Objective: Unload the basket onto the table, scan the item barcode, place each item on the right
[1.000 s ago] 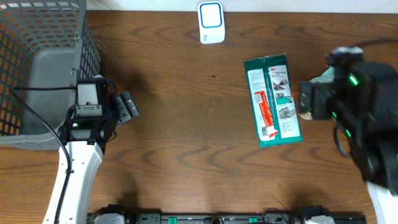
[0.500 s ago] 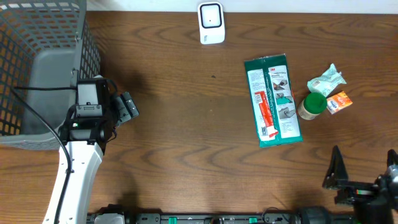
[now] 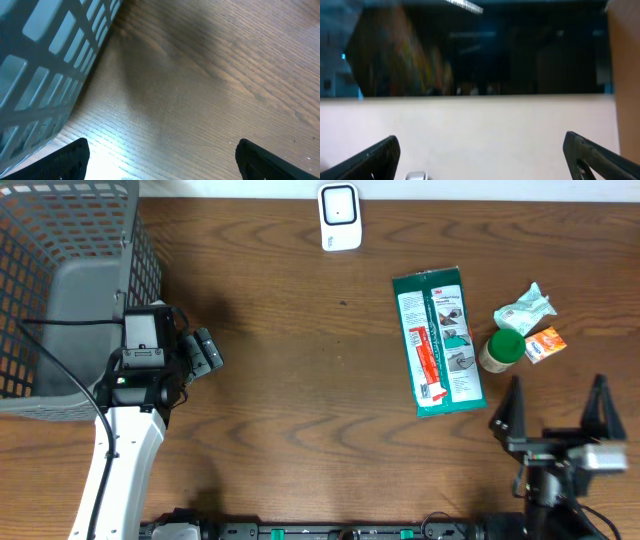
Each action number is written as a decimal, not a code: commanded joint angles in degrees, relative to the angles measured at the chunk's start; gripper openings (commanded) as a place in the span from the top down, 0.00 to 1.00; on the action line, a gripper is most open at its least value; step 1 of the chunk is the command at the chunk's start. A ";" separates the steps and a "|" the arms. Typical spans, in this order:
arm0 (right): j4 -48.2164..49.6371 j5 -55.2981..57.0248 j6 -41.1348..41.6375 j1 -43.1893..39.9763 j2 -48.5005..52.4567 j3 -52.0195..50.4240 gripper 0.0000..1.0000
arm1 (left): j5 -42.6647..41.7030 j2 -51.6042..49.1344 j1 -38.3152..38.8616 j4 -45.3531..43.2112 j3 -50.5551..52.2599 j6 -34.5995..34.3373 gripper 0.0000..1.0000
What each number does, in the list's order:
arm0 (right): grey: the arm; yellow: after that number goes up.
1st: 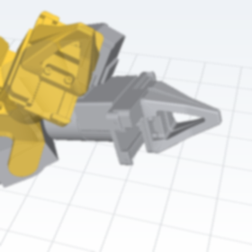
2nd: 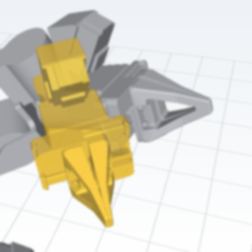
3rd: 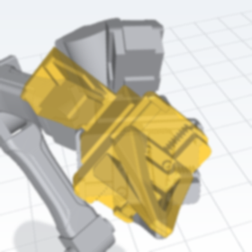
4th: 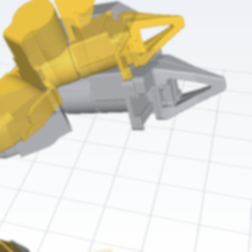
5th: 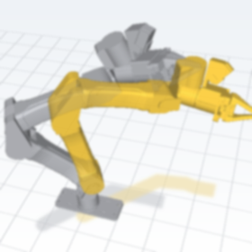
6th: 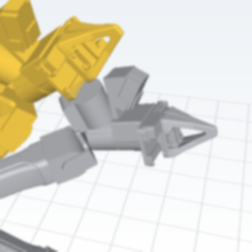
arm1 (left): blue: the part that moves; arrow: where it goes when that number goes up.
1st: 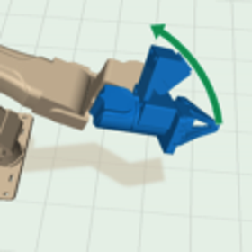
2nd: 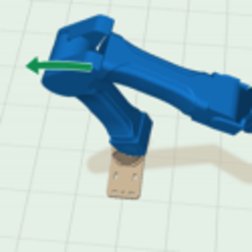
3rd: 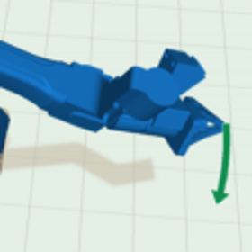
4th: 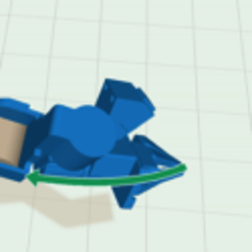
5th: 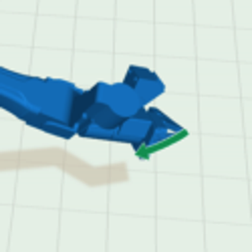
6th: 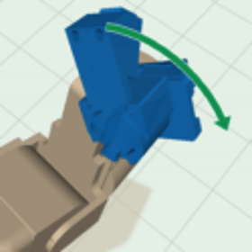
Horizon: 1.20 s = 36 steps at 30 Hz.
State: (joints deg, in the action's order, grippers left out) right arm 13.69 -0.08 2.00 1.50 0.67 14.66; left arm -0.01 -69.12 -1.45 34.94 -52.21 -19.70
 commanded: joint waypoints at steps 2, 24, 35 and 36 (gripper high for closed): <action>2.86 -0.90 1.88 -0.76 -0.35 -7.93 0.01 | 0.68 -0.11 -0.35 0.22 0.35 -0.76 0.06; -17.86 -1.73 4.37 -0.68 0.17 -14.34 0.01 | 0.68 -0.11 -0.35 0.22 0.35 -0.76 0.07; -17.86 -1.73 4.37 -0.68 0.20 -14.34 0.01 | 0.68 -0.13 -0.35 0.22 0.35 -0.76 0.06; -17.86 -1.70 4.37 -0.68 0.20 -14.34 0.01 | 0.70 -0.13 -0.35 0.26 0.35 -0.76 0.07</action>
State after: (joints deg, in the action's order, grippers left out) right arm -3.95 -1.54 5.69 1.52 0.86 0.38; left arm -0.01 -69.12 -1.45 34.92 -52.21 -19.70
